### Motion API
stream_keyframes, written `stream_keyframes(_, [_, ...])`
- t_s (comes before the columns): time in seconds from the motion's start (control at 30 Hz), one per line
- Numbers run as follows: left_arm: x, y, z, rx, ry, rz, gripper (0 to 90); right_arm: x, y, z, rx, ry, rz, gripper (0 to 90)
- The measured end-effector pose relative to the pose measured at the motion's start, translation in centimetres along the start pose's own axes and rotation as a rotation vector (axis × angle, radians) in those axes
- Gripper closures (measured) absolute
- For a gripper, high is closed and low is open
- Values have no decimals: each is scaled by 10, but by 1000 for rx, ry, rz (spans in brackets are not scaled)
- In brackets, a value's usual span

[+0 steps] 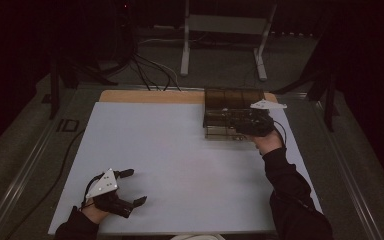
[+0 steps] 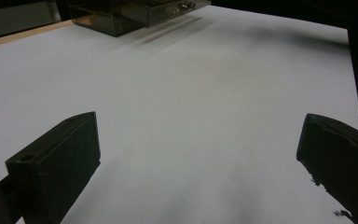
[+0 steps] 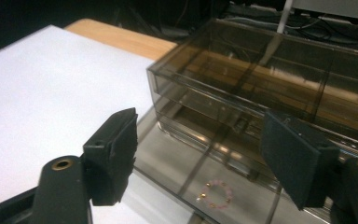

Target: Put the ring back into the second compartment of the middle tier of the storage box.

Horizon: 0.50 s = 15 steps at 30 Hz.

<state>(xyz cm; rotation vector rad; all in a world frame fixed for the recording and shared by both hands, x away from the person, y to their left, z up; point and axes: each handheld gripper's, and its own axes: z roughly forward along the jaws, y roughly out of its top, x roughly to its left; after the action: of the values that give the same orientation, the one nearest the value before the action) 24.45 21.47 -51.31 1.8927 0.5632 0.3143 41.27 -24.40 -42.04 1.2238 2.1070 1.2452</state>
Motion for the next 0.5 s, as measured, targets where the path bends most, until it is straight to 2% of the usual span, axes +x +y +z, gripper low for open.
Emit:
stream_keyframes(0.07, [1,0,1,2,-1,-4,8,1,0,-1,-4,10,4,249])
stream_keyframes(0.17, [2,0,3,10,-3,-2,8,4,3,-7,-3,48,1,131])
stream_keyframes(0.33, [0,0,4,13,-1,3,8,7,3,-10,3,66,-18,71])
stream_keyframes(0.4, [1,0,3,13,2,3,8,7,1,-13,-9,96,-3,24])
stream_keyframes(0.5, [0,0,2,12,3,1,9,9,-3,-18,-27,84,-9,6])
